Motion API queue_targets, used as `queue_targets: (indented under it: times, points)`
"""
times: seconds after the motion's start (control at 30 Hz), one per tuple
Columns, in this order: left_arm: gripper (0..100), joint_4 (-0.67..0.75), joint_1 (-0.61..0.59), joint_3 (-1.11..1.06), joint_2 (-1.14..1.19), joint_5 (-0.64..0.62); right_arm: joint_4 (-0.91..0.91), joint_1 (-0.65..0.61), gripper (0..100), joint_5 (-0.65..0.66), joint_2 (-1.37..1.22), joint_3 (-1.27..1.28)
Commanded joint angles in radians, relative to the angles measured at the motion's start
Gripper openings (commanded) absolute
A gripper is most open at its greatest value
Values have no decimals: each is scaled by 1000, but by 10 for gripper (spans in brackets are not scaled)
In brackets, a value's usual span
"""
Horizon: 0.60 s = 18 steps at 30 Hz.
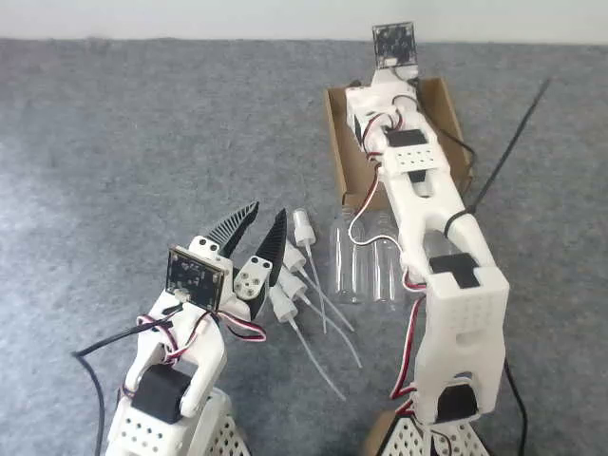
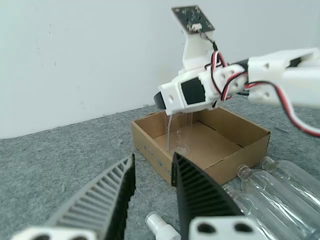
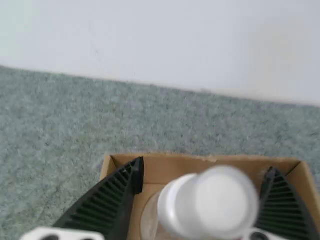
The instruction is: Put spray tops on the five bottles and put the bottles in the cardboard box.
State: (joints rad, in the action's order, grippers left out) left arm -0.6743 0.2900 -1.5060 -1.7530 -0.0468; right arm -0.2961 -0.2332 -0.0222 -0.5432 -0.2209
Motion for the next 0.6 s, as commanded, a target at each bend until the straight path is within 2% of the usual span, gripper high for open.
queue_targets:
  times: [0.0,0.43,0.57]
  points:
    - [112,49,6,12,-20,14,-61,28,334,-11,165,-81]
    - [112,49,6,12,-20,14,-380,35,329,-14,573,-81]
    - [112,49,3,12,-20,14,-556,90,236,-6,700,-81]
